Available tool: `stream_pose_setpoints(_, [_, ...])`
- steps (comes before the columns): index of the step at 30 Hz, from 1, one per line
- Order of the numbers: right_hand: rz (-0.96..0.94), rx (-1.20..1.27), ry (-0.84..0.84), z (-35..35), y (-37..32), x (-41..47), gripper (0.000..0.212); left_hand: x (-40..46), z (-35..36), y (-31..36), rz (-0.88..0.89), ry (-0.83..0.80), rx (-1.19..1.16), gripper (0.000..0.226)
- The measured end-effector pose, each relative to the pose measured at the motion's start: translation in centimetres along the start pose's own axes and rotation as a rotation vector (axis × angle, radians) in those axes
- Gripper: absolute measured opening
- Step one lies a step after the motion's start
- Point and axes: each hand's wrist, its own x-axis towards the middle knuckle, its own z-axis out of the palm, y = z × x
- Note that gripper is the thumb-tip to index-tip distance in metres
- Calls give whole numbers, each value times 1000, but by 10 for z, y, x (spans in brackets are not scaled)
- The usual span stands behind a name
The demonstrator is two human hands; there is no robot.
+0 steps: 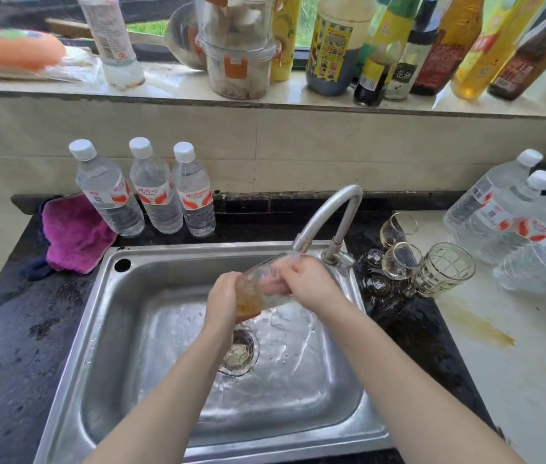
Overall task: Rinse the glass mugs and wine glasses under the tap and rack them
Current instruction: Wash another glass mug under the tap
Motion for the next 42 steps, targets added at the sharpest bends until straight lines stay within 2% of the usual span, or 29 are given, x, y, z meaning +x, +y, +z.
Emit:
stream_pose_setpoints(1, [19,97,49,4,0,0,26,-1,0,-2,51,12,1,25])
stream_pose_setpoints(2, [-17,94,41,6,1,-2,25,2,-1,0,41,44,-18,26])
stream_pose_setpoints(4, [-143,-135,-167,2,2,-13,24,13,-10,7,-138,76,-109,26])
stream_pose_setpoints(6, [-234,-394,-321,-4,9,-15,26,17,-16,10,-303,-33,-214,26])
stream_pose_setpoints(7, [-247,-429,-304,-6,11,-13,25,15,-16,9,-325,-85,-226,25])
stream_pose_setpoints(9, [-197,-311,-123,-5,9,-7,22,11,-9,1,-275,-117,-220,25])
stream_pose_setpoints(11, [-159,-91,-13,3,5,-10,20,12,-3,-5,-173,-24,-169,30])
stream_pose_setpoints(12, [-194,-88,-52,5,6,-14,21,15,-2,-4,-168,14,-155,29])
stream_pose_setpoints(15, [-309,-534,-367,-1,9,-21,29,20,-11,-1,-338,-93,-203,19])
stream_pose_setpoints(16, [-294,-638,-407,-6,11,-17,28,17,-12,-1,-375,-138,-246,18])
stream_pose_setpoints(18, [-249,-593,-310,-9,8,-10,21,14,-9,-6,-336,-160,-263,26])
stream_pose_setpoints(20, [-209,-333,-110,0,3,-10,15,14,-3,-11,-209,-54,-199,29])
stream_pose_setpoints(21, [-235,-258,-74,7,3,-13,14,16,-2,-10,-191,-30,-183,26])
stream_pose_setpoints(22, [-290,-299,-88,10,7,-14,14,20,-4,-10,-223,-44,-176,22])
stream_pose_setpoints(24, [-415,-632,-248,8,14,-17,21,25,-10,-5,-311,-186,-202,13])
stream_pose_setpoints(25, [-413,-788,-309,3,16,-15,23,27,-12,-5,-326,-261,-212,11])
stream_pose_setpoints(26, [-363,-840,-315,-3,16,-12,22,26,-14,-7,-323,-312,-204,15])
stream_pose_setpoints(28, [-300,-703,-220,-6,11,-9,19,20,-13,-14,-271,-328,-198,31])
stream_pose_setpoints(29, [-265,-530,-131,-3,8,-9,19,18,-12,-17,-221,-302,-167,38])
stream_pose_setpoints(31, [-214,-200,-25,3,3,-11,24,19,-9,-18,-142,-250,-94,41])
stream_pose_setpoints(32, [-234,-193,-41,3,4,-13,26,23,-9,-17,-148,-226,-84,38])
stream_pose_setpoints(35, [-301,-592,-322,-2,4,-21,23,25,-14,-7,-279,-258,-90,29])
stream_pose_setpoints(36, [-286,-689,-349,-6,3,-20,23,25,-16,-8,-294,-305,-57,31])
stream_pose_setpoints(37, [-259,-670,-331,-11,-1,-19,24,23,-17,-11,-275,-356,-48,37])
stream_pose_setpoints(38, [-212,-558,-320,-16,-3,-17,24,22,-18,-15,-239,-380,-47,45])
stream_pose_setpoints(39, [-132,-341,-363,-21,-4,-16,24,21,-17,-18,-204,-401,-78,50])
stream_pose_setpoints(41, [23,111,-537,-30,-6,-13,32,19,-16,-18,-204,-408,-121,51])
stream_pose_setpoints(42, [91,203,-616,-31,-5,-12,36,17,-17,-15,-224,-414,-109,48])
